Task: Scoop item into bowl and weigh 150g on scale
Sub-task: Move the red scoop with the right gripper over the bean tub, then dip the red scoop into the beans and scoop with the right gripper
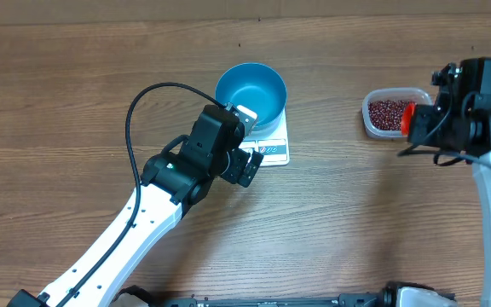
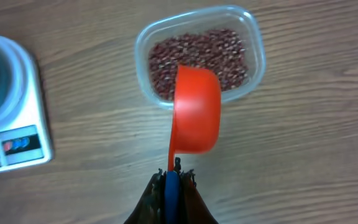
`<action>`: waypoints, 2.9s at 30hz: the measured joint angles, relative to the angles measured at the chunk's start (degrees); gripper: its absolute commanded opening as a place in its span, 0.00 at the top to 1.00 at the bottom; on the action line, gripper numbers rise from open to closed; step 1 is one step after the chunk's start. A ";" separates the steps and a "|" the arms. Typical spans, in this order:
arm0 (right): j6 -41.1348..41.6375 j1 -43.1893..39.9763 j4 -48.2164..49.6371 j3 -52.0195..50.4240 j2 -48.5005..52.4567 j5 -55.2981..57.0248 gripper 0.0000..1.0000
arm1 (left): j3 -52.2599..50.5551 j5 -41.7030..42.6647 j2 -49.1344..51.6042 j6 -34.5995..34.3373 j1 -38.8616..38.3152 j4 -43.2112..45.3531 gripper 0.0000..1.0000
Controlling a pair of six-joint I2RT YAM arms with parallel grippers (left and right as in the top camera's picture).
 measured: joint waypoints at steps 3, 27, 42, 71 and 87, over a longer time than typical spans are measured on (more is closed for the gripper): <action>-2.78 -3.34 4.17 0.02 3.85 -2.23 0.96 | 0.00 0.02 0.00 0.00 0.00 -0.04 0.00; -7.54 -6.73 12.44 0.09 20.98 -4.22 0.96 | 0.00 0.02 0.00 0.00 0.00 -0.04 0.01; -8.96 -6.73 13.66 0.07 23.26 -9.03 0.96 | 0.00 0.02 0.00 0.00 0.00 -0.04 0.00; -12.57 -11.63 10.54 0.09 30.18 -27.23 0.96 | 0.00 0.02 0.00 0.00 0.00 -0.04 0.01; -12.68 -12.02 10.08 0.09 30.40 -28.72 0.96 | 0.00 0.02 0.00 0.00 0.00 -0.04 0.00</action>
